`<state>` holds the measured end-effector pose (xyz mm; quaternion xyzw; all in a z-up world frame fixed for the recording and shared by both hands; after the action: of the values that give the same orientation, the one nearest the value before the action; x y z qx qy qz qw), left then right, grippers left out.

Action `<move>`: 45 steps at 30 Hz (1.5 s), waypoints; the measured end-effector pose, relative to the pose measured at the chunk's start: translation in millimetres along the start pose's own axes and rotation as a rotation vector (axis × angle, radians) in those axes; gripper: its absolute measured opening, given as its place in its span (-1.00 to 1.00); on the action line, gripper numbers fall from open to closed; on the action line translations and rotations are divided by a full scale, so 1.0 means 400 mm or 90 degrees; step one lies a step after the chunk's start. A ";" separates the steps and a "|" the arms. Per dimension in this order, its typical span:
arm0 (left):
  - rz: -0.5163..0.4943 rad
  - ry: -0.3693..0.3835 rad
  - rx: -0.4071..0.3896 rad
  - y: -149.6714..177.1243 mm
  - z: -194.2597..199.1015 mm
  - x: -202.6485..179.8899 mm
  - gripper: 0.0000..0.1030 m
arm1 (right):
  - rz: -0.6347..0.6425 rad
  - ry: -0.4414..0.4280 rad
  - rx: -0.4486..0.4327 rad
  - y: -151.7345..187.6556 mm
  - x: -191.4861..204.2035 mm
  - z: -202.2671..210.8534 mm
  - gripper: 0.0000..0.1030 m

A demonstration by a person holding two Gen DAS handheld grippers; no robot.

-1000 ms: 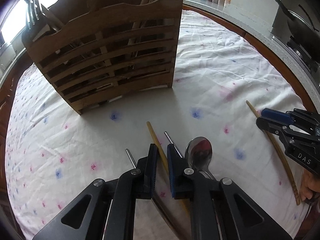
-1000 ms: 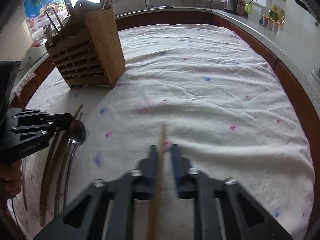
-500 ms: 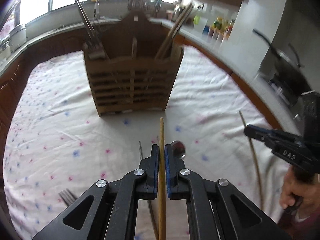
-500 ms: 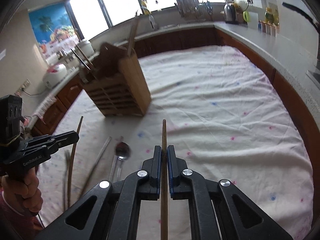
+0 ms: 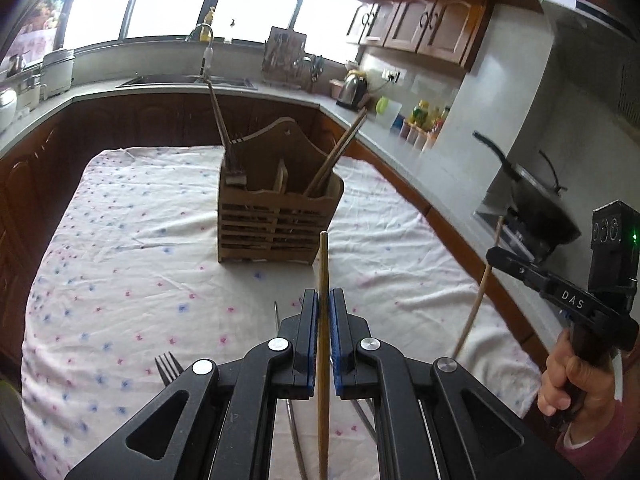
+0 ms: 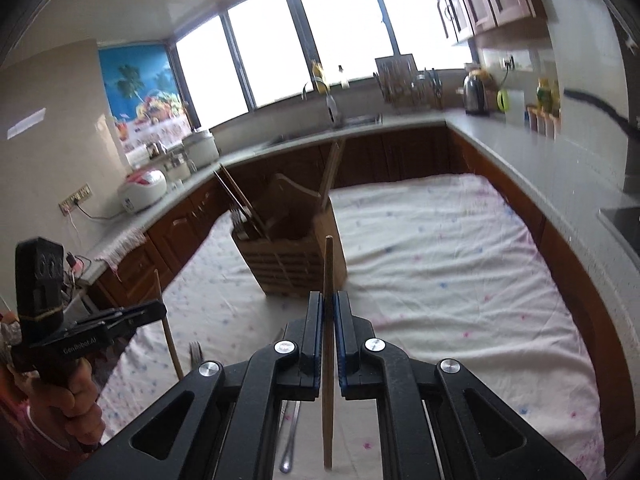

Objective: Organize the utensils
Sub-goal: 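Lift both wooden chopsticks and carry them over the wooden holder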

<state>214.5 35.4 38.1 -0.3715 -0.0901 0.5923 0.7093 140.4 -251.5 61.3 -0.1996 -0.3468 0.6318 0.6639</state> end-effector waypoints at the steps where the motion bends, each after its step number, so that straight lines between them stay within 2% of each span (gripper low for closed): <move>1: 0.004 0.004 -0.006 0.000 0.006 0.001 -0.93 | 0.002 0.002 -0.009 -0.006 0.007 0.008 -0.89; 11: 0.037 0.005 -0.101 0.018 0.118 0.038 -0.93 | 0.001 -0.009 -0.044 -0.030 0.034 0.033 -0.89; 24: 0.058 -0.003 -0.138 0.003 0.135 0.062 -0.93 | -0.002 -0.015 -0.054 -0.061 0.031 0.022 -0.89; 36: 0.052 -0.006 -0.174 -0.054 0.132 0.087 -0.93 | -0.002 -0.015 -0.071 -0.108 0.028 0.007 -0.89; 45: 0.056 -0.003 -0.204 -0.112 0.113 0.115 -0.93 | -0.001 -0.014 -0.100 -0.177 0.031 0.001 -0.89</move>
<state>236.7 95.2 84.2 -0.4818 -0.1688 0.6018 0.6142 189.1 -247.9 114.1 -0.2437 -0.4026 0.6041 0.6431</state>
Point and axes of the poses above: each gripper's, at about its wrist camera, not at the fingertips, and z roughly against the way its jaws point, x to its left, y to its underside, the point moved 2 cm from there along -z, roughly the way its jaws point, and after that the axes turned 10 degrees about x, right-handed, at the moved point
